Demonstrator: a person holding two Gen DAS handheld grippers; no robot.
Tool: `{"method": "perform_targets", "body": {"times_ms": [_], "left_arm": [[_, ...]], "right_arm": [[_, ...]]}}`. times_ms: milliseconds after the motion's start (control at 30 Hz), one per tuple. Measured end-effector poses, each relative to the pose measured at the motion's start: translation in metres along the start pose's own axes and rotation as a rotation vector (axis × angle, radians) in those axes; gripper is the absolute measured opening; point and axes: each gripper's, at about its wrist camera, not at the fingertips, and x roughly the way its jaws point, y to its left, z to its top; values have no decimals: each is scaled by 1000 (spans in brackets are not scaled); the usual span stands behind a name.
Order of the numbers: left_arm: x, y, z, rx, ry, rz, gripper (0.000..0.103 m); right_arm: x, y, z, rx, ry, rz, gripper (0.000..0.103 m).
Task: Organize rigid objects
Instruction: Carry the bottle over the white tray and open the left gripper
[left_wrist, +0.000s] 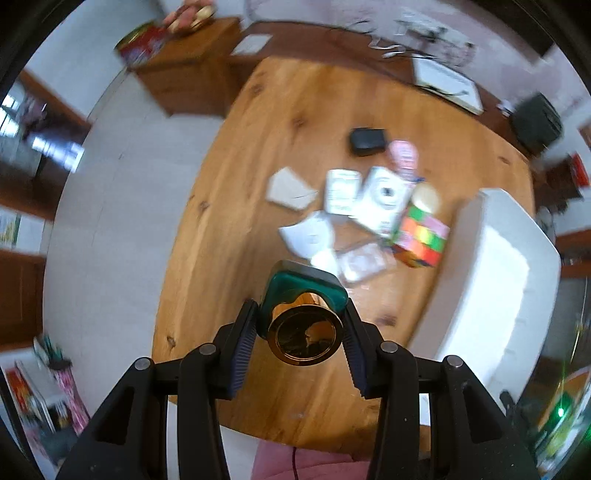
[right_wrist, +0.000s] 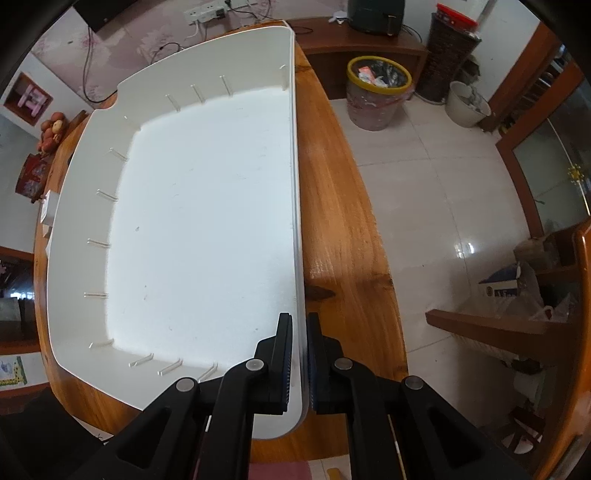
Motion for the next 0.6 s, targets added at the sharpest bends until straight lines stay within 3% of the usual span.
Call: {"method": "perform_targets", "body": {"times_ms": [333,600], "left_arm": [[-17,-90,-33,249,-76,-114,48],[-9,-149,-60,402,-46,-196,48]], "right_arm": [[0,-1,-1,-44,-6,22,7],[2,-2,1,-68,-1,36,7]]}}
